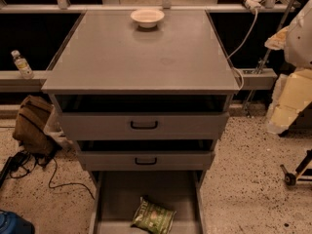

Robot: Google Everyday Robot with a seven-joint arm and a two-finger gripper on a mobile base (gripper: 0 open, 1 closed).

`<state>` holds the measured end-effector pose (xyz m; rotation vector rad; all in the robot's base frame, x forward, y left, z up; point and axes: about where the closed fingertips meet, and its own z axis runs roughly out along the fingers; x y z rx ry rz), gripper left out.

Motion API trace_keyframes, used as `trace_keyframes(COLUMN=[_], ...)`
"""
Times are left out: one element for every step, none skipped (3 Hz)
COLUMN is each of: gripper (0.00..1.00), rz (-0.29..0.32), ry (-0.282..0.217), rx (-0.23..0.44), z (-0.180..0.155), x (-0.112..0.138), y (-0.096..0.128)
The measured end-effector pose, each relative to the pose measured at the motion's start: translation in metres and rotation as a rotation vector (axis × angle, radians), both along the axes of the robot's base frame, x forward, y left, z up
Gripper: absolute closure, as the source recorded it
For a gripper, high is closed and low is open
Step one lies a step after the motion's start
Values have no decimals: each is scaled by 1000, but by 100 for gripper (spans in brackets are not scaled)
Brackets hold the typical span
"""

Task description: Pick green jalapeno chip bag from bottom drawer and place on counter

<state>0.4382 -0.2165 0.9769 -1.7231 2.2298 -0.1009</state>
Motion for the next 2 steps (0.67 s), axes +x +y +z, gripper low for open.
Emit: trace_keyframes(gripper=[0,0], rz=[0,10], ry=[0,24], rx=[0,7], z=[0,-22], x=[0,1], y=[0,5])
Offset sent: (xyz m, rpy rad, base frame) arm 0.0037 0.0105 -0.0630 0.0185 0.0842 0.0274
